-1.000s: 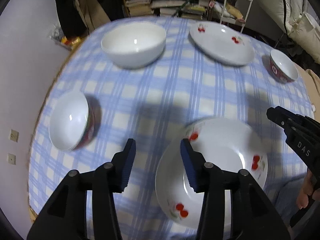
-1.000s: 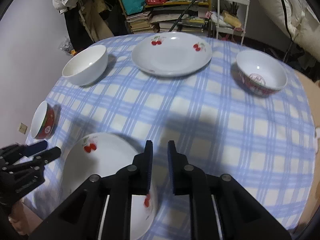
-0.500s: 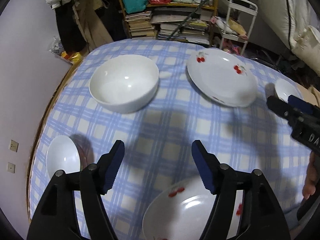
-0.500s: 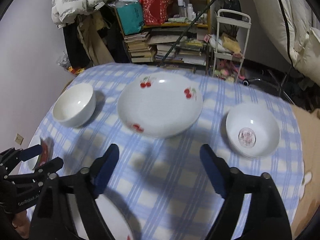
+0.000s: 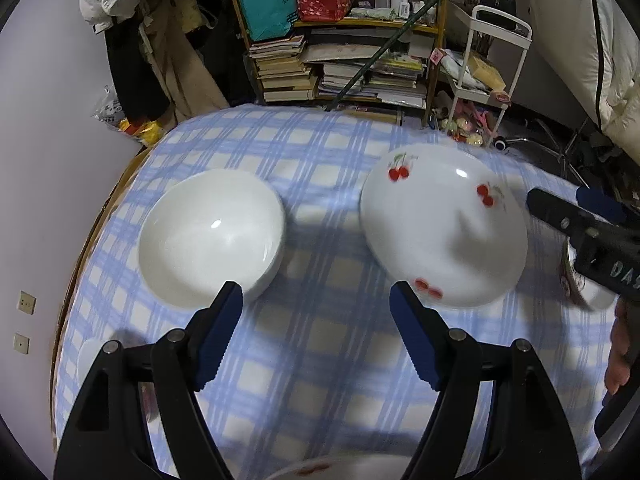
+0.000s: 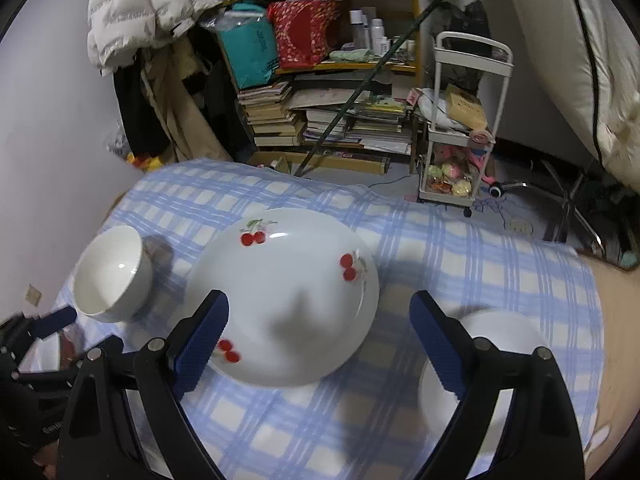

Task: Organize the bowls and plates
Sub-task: 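Move both open tools to the rim of the next cherry plate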

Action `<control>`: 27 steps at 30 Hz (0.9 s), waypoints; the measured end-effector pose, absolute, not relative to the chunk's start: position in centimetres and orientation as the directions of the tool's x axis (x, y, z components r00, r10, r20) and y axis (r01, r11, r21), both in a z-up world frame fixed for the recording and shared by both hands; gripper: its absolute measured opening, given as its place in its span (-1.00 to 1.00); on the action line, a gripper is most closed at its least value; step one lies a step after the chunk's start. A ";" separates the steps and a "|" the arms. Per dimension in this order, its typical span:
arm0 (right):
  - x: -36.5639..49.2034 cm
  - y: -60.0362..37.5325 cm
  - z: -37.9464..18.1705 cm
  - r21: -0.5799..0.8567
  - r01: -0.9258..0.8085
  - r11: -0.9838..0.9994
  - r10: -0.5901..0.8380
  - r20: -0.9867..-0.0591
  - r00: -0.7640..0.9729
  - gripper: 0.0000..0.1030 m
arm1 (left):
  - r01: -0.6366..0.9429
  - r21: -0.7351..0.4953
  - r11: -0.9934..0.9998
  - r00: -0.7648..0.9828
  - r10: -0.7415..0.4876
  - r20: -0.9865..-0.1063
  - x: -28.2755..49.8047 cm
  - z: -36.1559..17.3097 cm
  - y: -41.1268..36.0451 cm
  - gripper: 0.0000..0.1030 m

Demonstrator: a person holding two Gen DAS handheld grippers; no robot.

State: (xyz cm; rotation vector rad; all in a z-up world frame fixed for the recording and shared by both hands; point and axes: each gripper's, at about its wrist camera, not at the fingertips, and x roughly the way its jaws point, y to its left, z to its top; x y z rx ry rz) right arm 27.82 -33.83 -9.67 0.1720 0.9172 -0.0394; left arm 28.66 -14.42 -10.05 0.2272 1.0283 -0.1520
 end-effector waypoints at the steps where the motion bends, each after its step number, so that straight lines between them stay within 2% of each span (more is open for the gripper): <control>1: 28.5 -34.0 -10.0 0.115 0.105 0.988 0.030 -0.801 0.598 0.87 | 0.231 0.118 0.966 0.509 -0.017 -0.861 29.0 -10.2 -14.8 0.46; 8: 30.3 -34.8 -11.8 0.065 0.065 0.996 0.017 -0.826 0.564 0.87 | 0.262 0.138 0.955 0.495 -0.010 -0.869 31.5 -11.7 -17.3 0.46; 16: 32.1 -36.0 -14.1 0.123 0.081 0.989 0.063 -0.850 0.523 0.81 | 0.284 0.123 0.951 0.431 -0.012 -0.902 34.6 -13.7 -18.7 0.46; 22: 32.9 -36.6 -15.8 0.144 0.100 0.985 0.079 -0.874 0.479 0.54 | 0.308 0.102 0.946 0.377 -0.024 -0.926 36.1 -15.1 -19.4 0.46; 25: 33.1 -36.6 -16.5 0.150 0.101 0.984 0.089 -0.887 0.453 0.33 | 0.326 0.085 0.941 0.352 -0.037 -0.935 36.7 -15.7 -19.7 0.43; 27: 33.2 -36.5 -16.9 0.150 0.098 0.984 0.093 -0.894 0.438 0.14 | 0.349 0.055 0.935 0.327 -0.067 -0.943 36.8 -15.9 -19.8 0.17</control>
